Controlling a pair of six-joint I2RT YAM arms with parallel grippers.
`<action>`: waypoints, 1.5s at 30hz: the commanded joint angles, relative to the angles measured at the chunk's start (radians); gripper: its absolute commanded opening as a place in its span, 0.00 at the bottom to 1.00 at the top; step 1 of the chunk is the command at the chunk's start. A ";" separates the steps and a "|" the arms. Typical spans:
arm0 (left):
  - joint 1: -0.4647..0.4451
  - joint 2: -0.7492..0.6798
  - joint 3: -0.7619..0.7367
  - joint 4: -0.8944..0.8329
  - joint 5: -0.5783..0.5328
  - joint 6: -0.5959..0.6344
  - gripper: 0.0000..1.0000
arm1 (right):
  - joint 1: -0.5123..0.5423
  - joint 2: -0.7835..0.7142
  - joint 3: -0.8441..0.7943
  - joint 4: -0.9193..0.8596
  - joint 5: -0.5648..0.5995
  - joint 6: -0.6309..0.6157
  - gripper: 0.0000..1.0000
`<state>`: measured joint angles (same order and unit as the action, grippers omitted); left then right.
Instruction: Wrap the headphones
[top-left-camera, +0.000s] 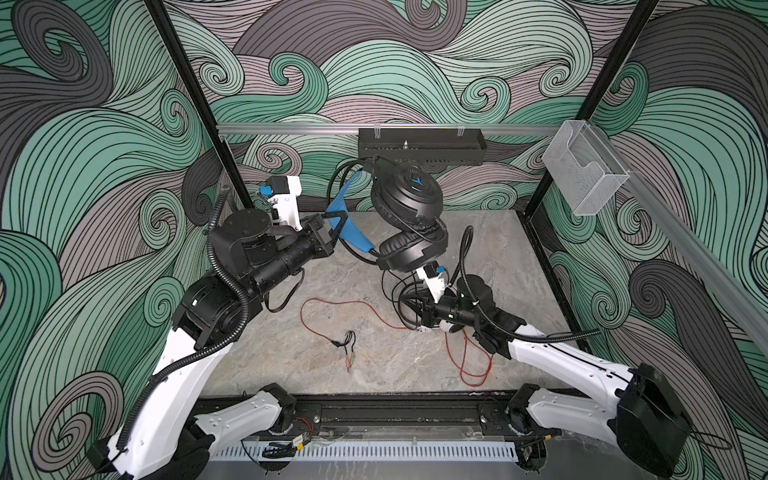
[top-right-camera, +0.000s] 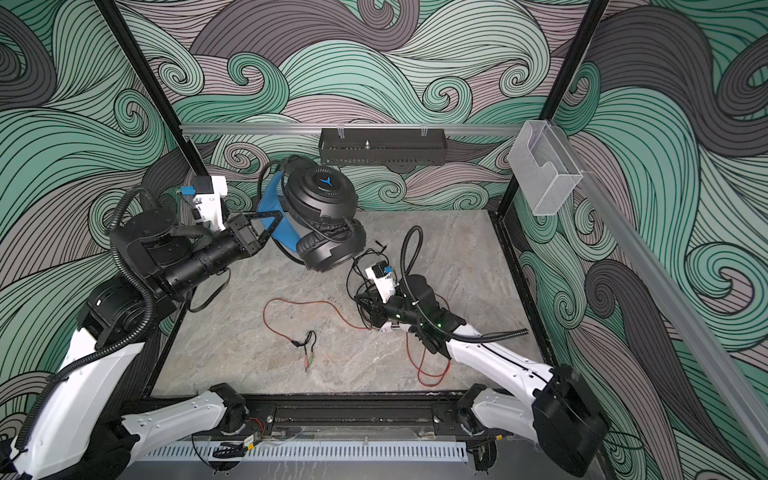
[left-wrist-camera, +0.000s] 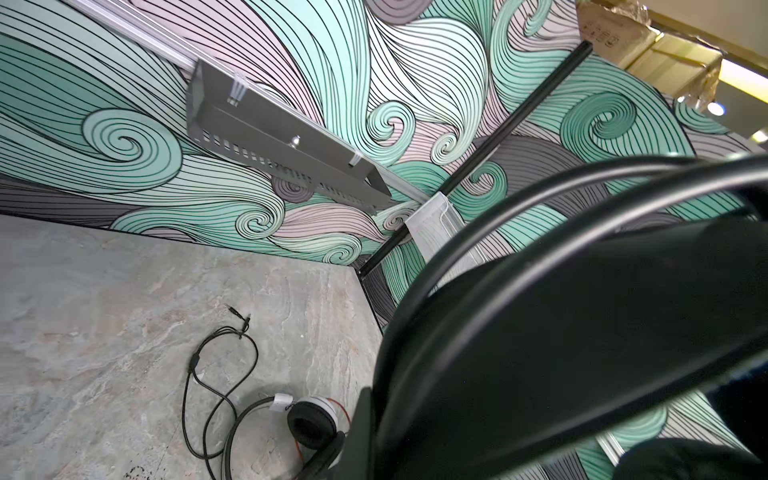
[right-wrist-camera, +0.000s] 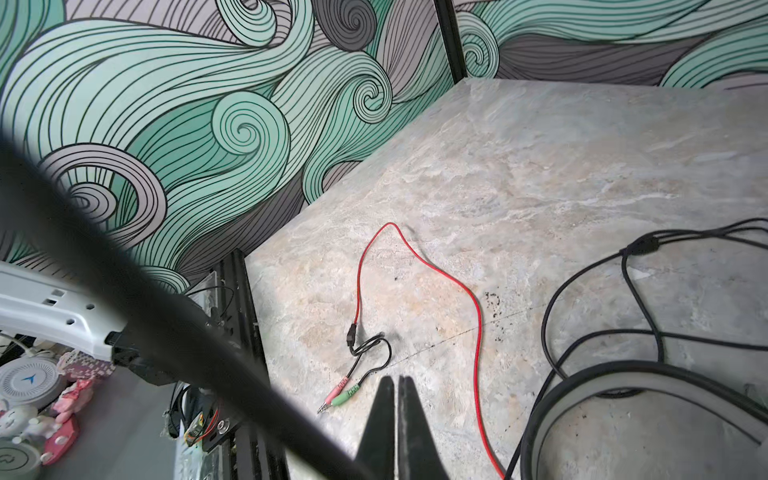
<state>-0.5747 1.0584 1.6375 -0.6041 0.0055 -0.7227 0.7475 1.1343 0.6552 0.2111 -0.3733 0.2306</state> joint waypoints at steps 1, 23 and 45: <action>0.003 0.040 0.071 0.109 -0.139 -0.070 0.00 | 0.051 -0.051 0.070 -0.199 0.155 -0.112 0.00; 0.012 0.249 0.010 0.050 -0.584 -0.058 0.00 | 0.406 -0.012 0.482 -0.780 0.592 -0.342 0.00; -0.248 0.096 -0.363 0.007 -0.677 0.546 0.00 | 0.432 0.274 1.057 -1.217 0.724 -0.450 0.00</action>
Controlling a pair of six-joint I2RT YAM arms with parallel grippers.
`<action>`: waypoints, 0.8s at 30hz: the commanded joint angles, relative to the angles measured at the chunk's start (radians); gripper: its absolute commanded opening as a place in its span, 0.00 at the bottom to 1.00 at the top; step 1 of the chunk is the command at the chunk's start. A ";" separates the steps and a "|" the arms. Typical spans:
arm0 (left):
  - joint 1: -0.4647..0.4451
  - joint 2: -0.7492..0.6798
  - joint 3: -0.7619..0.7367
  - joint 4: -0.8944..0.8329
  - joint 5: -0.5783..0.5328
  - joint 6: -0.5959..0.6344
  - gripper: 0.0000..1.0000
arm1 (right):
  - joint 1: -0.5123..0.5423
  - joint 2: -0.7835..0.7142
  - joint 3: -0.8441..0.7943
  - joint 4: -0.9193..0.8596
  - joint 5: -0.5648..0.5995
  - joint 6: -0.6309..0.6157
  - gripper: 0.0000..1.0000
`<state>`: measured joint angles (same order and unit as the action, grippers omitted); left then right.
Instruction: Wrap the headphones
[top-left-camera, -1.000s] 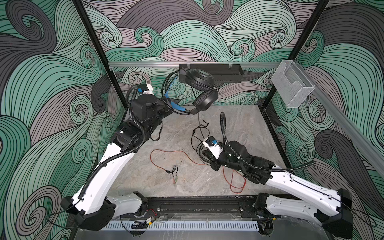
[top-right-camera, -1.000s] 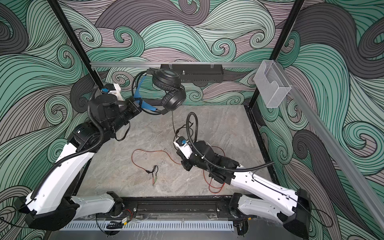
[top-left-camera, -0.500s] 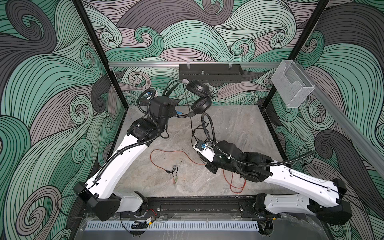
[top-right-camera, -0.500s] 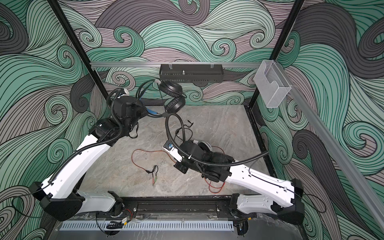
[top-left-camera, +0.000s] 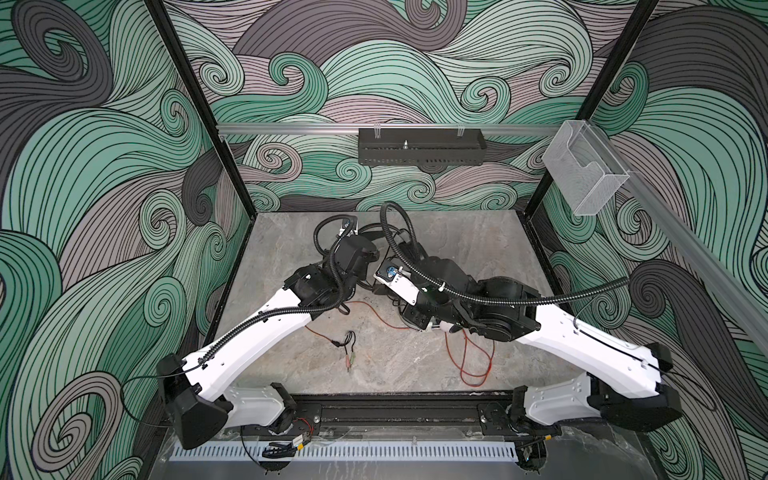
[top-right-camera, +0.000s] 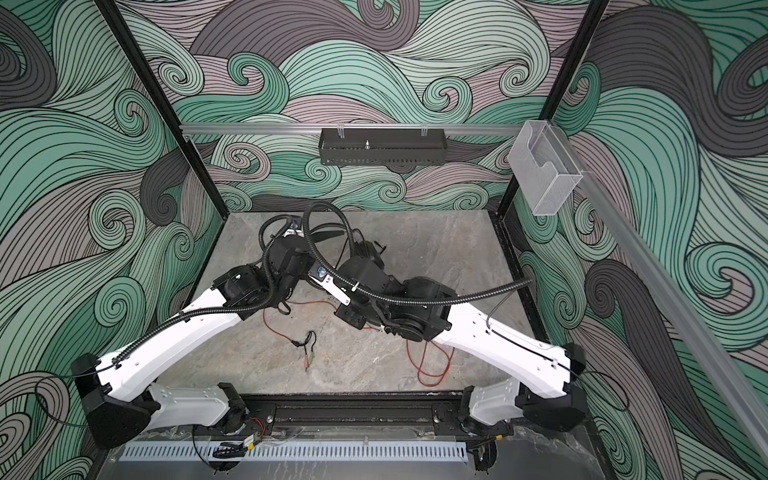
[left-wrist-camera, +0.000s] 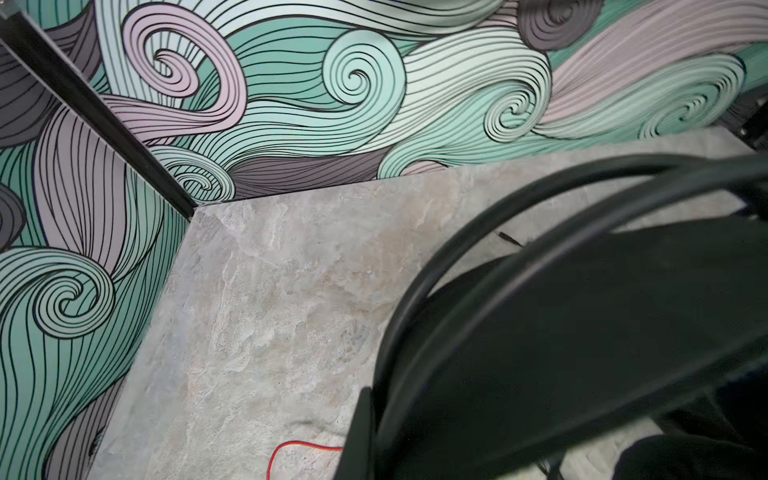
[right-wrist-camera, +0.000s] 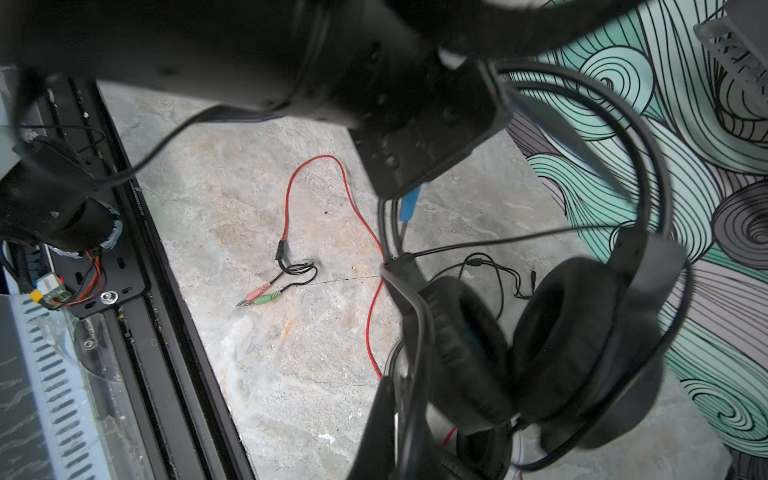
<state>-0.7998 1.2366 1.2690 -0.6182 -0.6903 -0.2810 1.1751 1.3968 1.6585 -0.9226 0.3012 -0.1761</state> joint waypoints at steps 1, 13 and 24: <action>-0.028 -0.102 0.000 -0.013 0.044 0.105 0.00 | 0.005 0.022 0.073 -0.102 0.063 -0.062 0.00; -0.053 -0.270 -0.048 -0.258 -0.026 0.130 0.00 | -0.016 0.056 0.159 -0.189 0.143 -0.216 0.00; -0.058 -0.253 0.019 -0.270 -0.135 0.216 0.00 | -0.014 0.117 0.271 -0.233 0.183 -0.284 0.00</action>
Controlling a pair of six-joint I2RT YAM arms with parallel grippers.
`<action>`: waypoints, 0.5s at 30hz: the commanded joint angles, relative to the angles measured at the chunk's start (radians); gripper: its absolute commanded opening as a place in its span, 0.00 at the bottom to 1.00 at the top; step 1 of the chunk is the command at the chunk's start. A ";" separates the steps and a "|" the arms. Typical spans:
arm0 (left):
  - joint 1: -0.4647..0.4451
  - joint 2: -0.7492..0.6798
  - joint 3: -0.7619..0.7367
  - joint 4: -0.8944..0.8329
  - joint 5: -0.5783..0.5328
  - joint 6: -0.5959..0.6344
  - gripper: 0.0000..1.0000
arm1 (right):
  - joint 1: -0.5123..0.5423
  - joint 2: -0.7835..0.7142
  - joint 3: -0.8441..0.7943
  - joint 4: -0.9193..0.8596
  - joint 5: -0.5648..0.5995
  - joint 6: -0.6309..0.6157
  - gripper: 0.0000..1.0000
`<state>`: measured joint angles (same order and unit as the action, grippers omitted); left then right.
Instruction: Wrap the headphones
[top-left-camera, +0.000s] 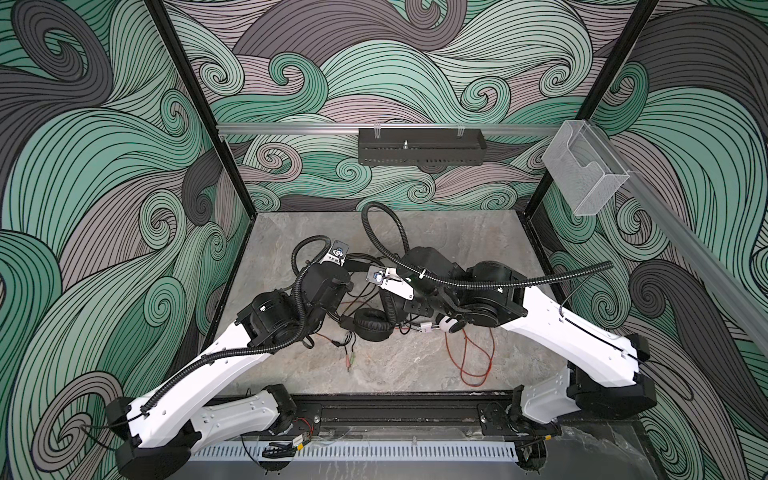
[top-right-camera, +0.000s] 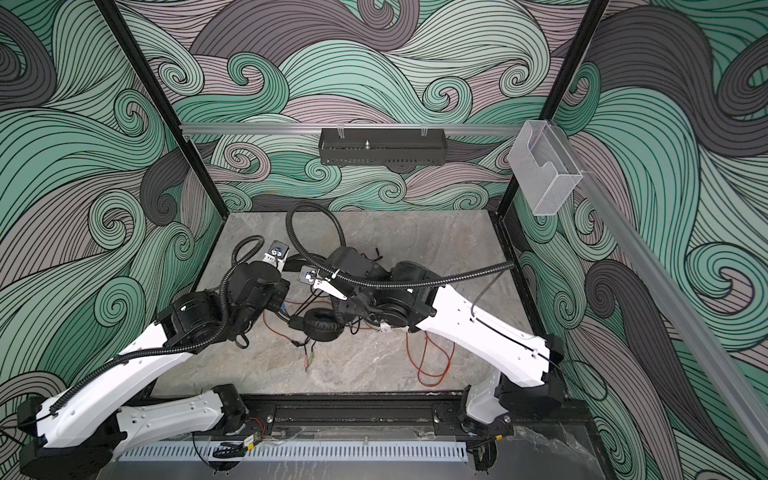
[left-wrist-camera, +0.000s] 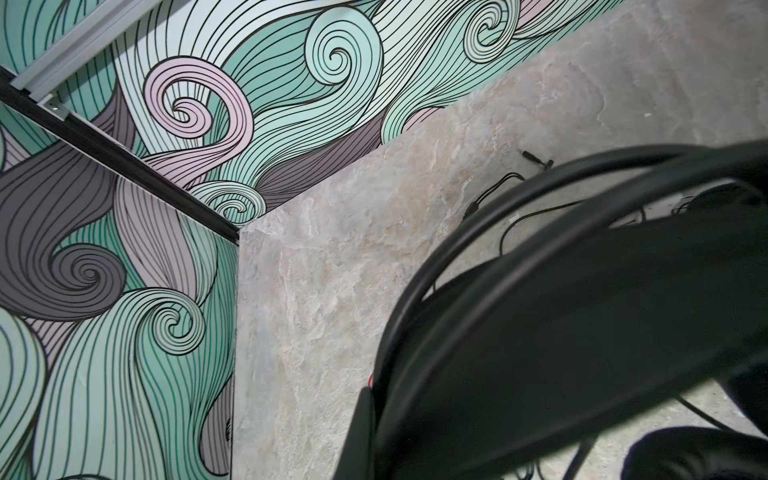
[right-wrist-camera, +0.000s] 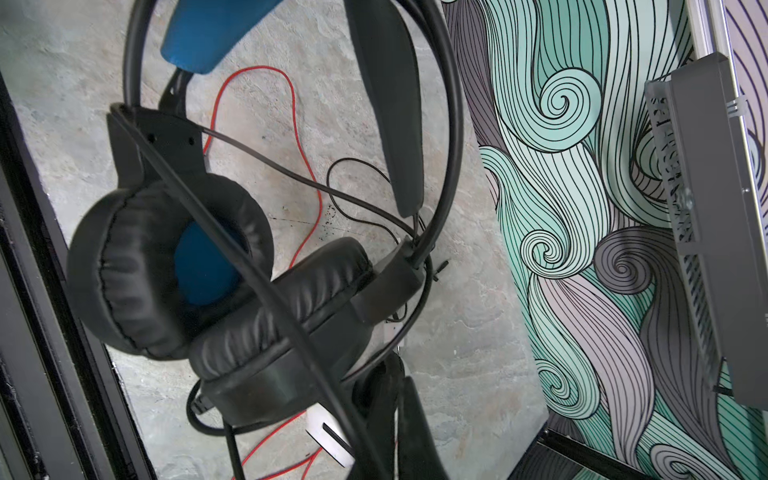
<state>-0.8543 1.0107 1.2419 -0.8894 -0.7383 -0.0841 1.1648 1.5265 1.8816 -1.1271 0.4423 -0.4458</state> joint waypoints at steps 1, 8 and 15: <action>-0.004 -0.035 0.040 0.021 -0.070 0.025 0.00 | -0.006 -0.014 0.055 -0.029 0.009 0.011 0.00; -0.004 -0.029 0.043 0.048 -0.058 -0.083 0.00 | -0.005 -0.013 0.055 0.053 -0.252 0.268 0.00; -0.001 -0.047 0.047 0.050 -0.202 -0.127 0.00 | -0.004 -0.042 0.007 0.061 -0.316 0.365 0.00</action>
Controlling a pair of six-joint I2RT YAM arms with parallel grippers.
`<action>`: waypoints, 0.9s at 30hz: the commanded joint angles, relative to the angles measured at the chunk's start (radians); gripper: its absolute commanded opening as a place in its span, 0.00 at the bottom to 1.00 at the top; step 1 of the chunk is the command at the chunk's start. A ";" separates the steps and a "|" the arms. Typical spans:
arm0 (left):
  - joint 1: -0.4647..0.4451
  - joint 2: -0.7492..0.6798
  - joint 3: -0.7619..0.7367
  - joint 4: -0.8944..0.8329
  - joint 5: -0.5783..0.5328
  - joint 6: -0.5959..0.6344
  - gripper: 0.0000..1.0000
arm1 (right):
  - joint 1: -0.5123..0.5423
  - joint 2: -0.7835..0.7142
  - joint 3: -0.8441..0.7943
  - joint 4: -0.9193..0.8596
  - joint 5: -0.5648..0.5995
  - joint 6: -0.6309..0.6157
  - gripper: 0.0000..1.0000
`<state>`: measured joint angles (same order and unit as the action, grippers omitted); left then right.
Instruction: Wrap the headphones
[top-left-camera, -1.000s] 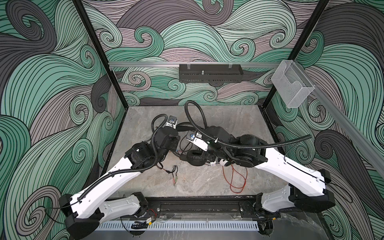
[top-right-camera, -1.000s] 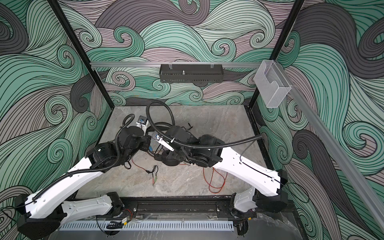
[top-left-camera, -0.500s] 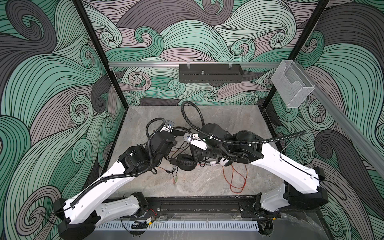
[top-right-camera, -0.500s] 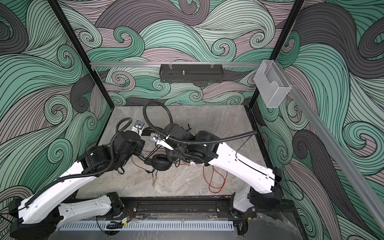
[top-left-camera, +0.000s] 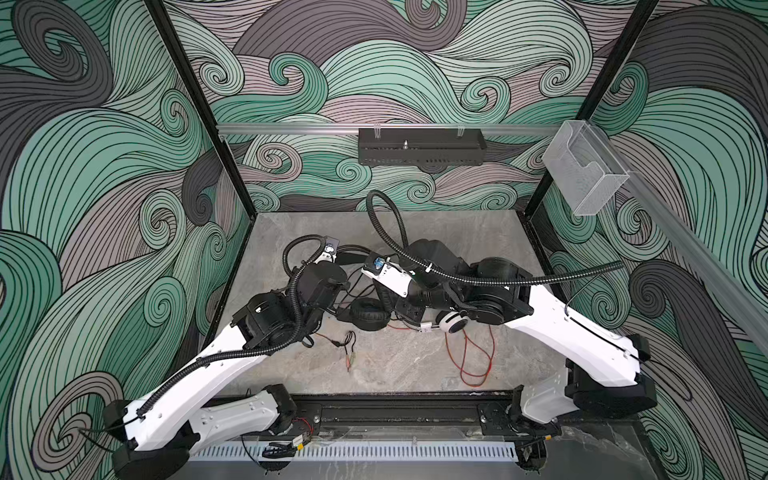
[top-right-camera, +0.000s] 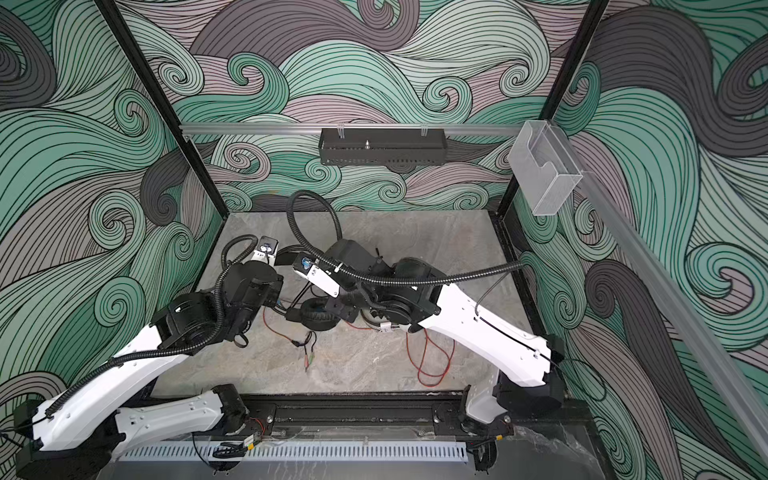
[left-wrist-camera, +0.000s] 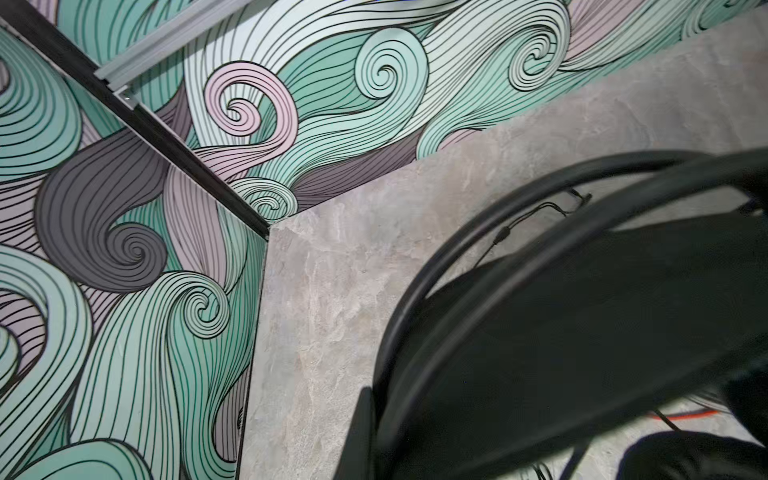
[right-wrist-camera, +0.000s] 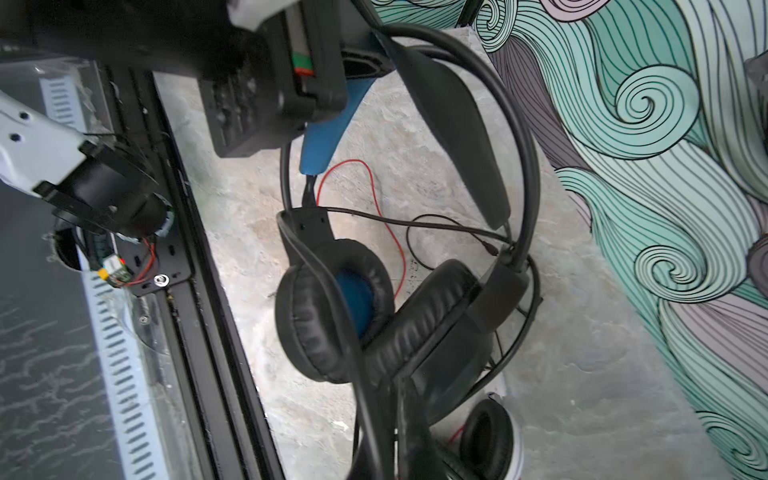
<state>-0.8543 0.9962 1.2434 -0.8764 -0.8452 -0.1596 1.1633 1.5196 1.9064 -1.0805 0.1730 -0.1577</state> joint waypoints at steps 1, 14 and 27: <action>-0.002 -0.032 0.050 0.041 -0.111 -0.046 0.00 | -0.003 -0.040 -0.025 0.014 -0.050 0.089 0.00; -0.001 -0.013 0.068 -0.008 0.148 0.075 0.00 | -0.006 -0.037 0.018 -0.106 0.234 -0.134 0.02; 0.000 -0.111 0.044 -0.083 0.415 0.056 0.00 | -0.117 -0.014 0.063 -0.086 0.243 -0.366 0.07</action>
<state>-0.8543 0.9215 1.2617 -0.9123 -0.5327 -0.1055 1.0714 1.5139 1.9530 -1.1858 0.4000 -0.4805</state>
